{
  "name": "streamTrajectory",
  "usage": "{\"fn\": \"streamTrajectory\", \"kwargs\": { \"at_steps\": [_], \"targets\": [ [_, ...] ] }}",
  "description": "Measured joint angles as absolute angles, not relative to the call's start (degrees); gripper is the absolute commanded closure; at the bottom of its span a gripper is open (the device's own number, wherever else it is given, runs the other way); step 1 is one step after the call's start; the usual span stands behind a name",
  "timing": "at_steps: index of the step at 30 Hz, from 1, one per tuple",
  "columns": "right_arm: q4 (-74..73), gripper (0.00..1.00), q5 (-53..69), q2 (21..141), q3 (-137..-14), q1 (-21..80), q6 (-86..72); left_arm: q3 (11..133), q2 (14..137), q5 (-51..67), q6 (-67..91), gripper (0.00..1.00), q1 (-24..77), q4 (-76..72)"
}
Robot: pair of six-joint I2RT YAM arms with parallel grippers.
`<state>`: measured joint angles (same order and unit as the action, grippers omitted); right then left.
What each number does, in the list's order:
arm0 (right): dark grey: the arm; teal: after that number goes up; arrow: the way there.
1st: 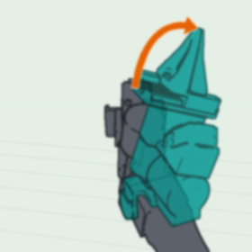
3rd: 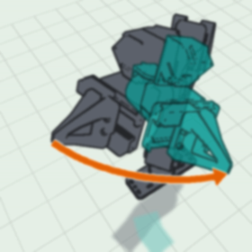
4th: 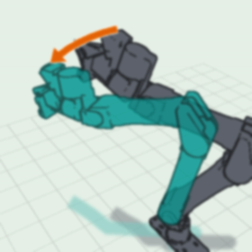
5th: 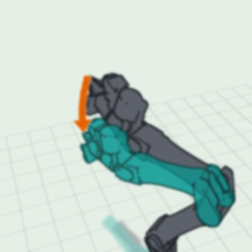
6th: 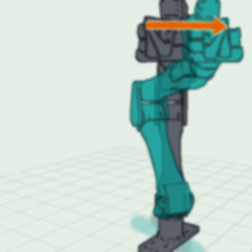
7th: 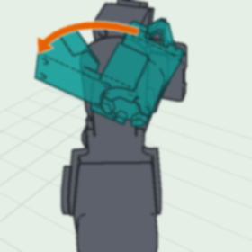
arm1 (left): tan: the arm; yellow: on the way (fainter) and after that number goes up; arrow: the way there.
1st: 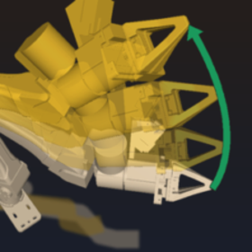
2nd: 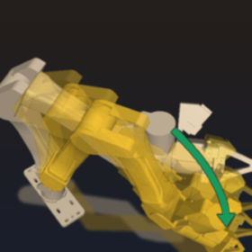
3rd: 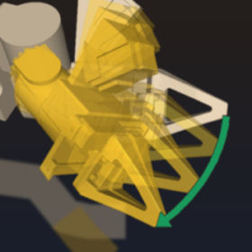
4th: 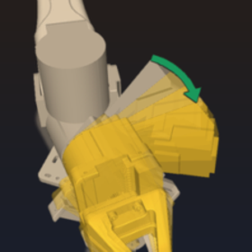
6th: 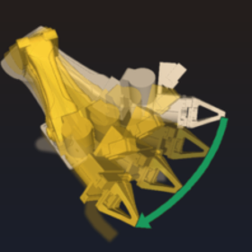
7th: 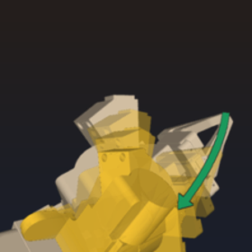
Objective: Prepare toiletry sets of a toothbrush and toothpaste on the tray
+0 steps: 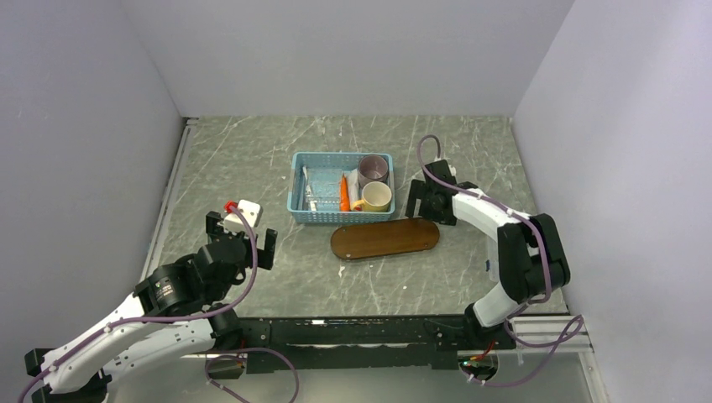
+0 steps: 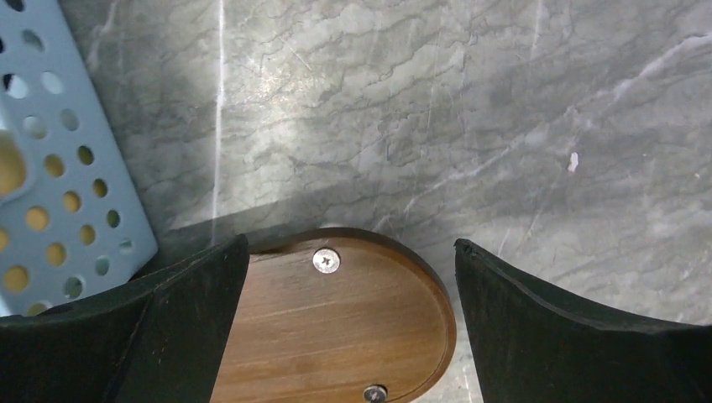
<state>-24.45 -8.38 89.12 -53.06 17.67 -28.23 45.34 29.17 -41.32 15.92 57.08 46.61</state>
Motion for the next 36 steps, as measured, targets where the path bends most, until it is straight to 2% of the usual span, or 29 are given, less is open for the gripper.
{"fn": "streamTrajectory", "kwargs": {
  "at_steps": [27,36],
  "targets": [
    [-18.24,0.04,-5.17,92.68,-50.98,17.56,-30.76,45.34,29.82,-40.38,15.79,0.01,57.08,46.57],
    [-15.90,0.04,-7.68,92.38,-49.47,21.61,-31.64,45.34,29.74,-40.34,15.79,0.01,57.08,46.57]
  ]
}}
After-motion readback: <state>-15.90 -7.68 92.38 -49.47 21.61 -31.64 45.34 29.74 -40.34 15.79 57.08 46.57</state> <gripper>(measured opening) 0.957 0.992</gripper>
